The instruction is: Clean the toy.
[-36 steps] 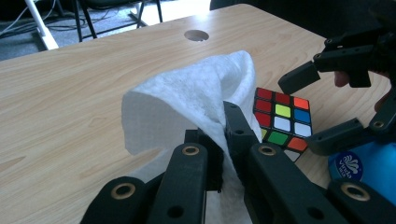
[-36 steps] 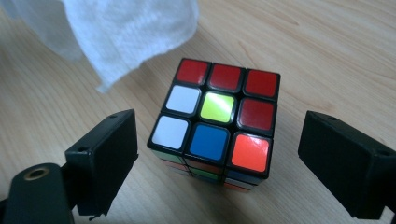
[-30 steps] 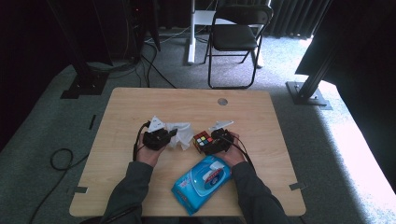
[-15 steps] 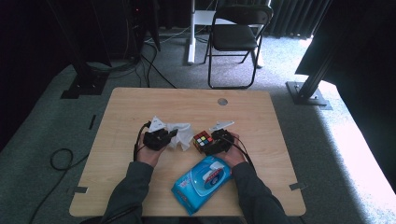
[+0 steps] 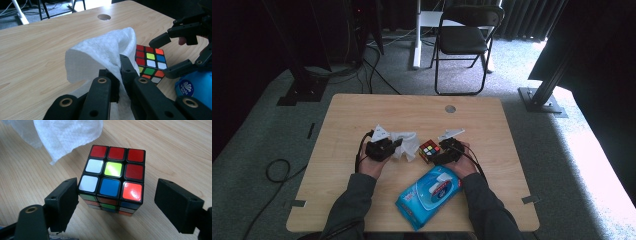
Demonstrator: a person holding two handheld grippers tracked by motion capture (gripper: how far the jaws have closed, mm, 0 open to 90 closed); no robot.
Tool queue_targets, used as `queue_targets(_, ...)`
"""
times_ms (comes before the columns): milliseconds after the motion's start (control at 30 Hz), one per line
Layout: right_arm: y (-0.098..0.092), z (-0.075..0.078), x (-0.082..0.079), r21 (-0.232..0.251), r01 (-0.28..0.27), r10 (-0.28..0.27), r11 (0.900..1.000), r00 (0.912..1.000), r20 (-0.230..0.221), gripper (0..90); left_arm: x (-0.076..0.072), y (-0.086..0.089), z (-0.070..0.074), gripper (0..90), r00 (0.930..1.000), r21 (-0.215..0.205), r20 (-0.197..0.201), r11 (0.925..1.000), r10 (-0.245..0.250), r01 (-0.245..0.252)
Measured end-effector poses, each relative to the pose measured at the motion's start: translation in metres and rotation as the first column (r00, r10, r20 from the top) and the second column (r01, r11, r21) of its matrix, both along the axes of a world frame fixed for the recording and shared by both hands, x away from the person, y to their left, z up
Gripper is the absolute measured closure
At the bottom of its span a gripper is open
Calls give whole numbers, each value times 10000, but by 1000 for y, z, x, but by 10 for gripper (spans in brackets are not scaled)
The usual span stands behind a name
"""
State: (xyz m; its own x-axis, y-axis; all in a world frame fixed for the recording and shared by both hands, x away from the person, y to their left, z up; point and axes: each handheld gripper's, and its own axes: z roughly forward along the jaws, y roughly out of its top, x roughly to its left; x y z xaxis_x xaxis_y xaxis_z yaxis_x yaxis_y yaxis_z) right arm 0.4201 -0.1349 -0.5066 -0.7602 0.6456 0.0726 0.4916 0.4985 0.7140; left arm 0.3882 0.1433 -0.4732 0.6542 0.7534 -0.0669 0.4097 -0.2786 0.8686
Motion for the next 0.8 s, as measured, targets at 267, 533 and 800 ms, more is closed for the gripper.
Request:
queue_targets(267, -2, 1, 1, 49, -145, 145, 9999, 9999, -30, 230, 0, -2, -2, 879, 10000, -40, -20, 10000, -21, 20)
queue_targets(533, 4, -2, 4, -204, -253, 246, 9995, 9992, -321, 195, 1, -3, -4, 879, 10000, -11, -66, 10000, -58, 58)
queue_targets(800, 10, -3, 8, -324, -450, 431, 9985, 9975, -561, 224, 1, -4, -4, 879, 10000, -35, -73, 10000, -67, 67)
